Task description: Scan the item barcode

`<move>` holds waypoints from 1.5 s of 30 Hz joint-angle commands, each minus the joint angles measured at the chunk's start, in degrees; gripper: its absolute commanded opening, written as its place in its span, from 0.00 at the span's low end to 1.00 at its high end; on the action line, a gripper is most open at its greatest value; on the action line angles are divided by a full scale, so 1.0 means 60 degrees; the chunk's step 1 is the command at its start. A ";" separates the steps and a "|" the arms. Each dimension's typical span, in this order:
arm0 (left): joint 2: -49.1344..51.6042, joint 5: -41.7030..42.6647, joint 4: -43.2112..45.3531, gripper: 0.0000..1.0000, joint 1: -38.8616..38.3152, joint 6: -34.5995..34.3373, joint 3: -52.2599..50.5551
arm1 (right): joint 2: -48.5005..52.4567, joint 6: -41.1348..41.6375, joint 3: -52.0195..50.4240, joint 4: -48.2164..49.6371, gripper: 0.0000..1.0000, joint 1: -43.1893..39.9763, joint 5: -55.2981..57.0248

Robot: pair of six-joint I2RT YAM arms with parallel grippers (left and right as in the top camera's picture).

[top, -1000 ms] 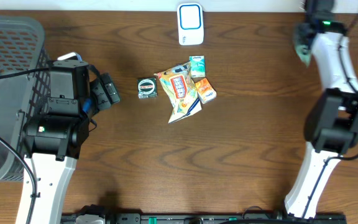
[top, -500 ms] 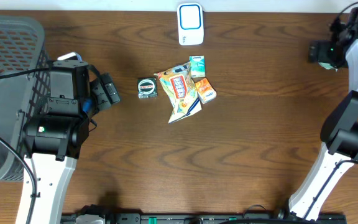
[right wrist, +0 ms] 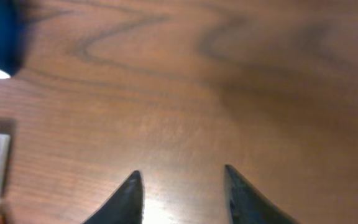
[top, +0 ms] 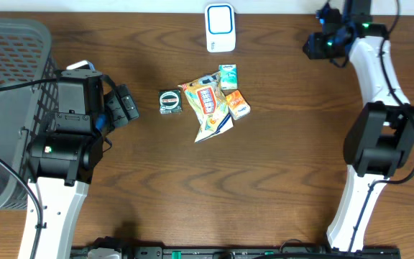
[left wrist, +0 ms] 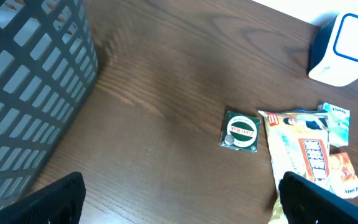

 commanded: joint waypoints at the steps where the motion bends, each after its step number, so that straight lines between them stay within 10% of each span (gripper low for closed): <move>1: -0.0044 -0.0058 -0.0004 0.98 0.0040 0.0127 0.0022 | -0.0069 0.0029 -0.0430 0.0539 0.30 -0.0069 0.1490; 23: -0.0044 -0.0058 -0.0004 0.98 0.0040 0.0127 0.0022 | 0.0594 -0.0229 -0.2098 0.3446 0.18 -0.2208 0.0459; 45: -0.0044 -0.0058 -0.0004 0.98 0.0040 0.0127 0.0022 | -0.0623 0.0208 -0.2095 0.3574 0.18 -0.4186 0.3257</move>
